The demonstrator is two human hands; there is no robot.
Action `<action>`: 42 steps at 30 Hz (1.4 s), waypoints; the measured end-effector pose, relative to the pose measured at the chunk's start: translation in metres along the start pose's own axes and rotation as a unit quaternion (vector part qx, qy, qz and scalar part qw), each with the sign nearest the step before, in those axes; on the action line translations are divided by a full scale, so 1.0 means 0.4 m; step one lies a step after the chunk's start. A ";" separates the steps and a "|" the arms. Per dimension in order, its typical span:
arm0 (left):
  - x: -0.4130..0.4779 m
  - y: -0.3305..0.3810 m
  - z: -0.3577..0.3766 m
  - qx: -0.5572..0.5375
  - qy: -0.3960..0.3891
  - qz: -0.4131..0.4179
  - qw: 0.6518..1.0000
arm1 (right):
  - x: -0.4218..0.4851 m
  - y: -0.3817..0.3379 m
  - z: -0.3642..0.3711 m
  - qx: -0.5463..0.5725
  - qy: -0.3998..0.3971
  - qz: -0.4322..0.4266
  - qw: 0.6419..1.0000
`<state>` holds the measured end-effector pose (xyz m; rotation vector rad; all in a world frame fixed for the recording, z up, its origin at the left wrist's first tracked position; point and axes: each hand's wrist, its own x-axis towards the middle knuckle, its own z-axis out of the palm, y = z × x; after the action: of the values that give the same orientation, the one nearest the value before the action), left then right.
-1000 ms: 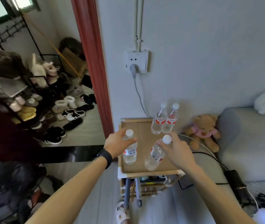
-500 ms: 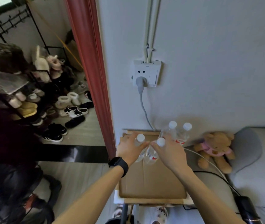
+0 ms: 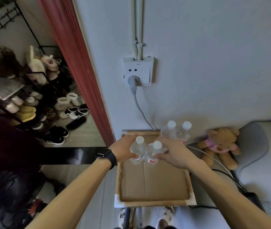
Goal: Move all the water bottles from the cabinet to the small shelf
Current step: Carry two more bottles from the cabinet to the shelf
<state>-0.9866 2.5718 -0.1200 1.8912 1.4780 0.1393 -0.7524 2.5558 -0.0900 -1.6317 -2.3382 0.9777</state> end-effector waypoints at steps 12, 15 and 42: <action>0.024 0.036 0.035 -0.044 0.143 -0.066 0.987 | 0.062 -0.027 -0.031 -0.058 0.055 0.030 0.996; 0.043 0.050 0.032 -0.044 0.161 -0.080 0.983 | 0.085 -0.040 -0.049 -0.082 0.057 0.044 0.994; 0.095 0.026 0.018 -0.037 0.146 -0.070 0.986 | 0.119 -0.029 -0.077 -0.073 0.053 0.054 0.994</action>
<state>-0.9618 2.6009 -0.1319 1.7546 1.7693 0.4136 -0.7674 2.6083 -0.0712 -1.8317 -2.3211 0.7319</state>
